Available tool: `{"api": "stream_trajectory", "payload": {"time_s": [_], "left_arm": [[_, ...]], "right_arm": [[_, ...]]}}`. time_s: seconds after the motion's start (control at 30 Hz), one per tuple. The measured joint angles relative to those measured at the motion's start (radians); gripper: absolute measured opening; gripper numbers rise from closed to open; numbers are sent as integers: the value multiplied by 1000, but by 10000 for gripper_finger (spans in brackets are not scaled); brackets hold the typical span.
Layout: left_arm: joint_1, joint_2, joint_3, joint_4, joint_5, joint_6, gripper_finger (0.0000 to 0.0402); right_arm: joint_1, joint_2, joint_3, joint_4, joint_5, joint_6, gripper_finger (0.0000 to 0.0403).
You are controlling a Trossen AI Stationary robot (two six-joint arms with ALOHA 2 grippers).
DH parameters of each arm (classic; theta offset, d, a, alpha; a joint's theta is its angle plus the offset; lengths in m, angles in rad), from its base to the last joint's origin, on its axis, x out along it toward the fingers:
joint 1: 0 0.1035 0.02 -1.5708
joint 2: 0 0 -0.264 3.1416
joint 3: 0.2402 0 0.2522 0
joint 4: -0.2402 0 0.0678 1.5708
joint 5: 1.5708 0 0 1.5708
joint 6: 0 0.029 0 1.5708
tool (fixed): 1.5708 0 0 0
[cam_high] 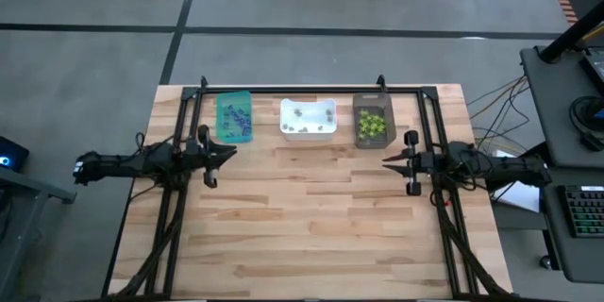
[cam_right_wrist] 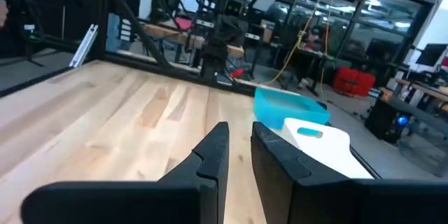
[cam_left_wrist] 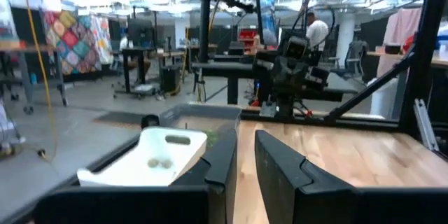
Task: Sort Halloween decoration
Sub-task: Return to Home Position
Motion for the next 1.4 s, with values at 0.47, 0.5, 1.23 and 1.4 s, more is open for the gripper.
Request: {"api": "stream_trajectory", "payload": {"time_s": [0.47,0.5,1.23,1.4], "left_arm": [[-1,18,0,-55,23,-86,35],[-1,23,0,-55,23,-87,36],[-1,104,20,-55,19,-90,36],[-1,112,20,-56,19,-90,36]], "right_arm": [[0,13,-17,30,125,144,54],[0,16,-17,30,125,175,54],[0,68,-17,27,129,459,54],[0,68,-18,28,130,461,54]]}}
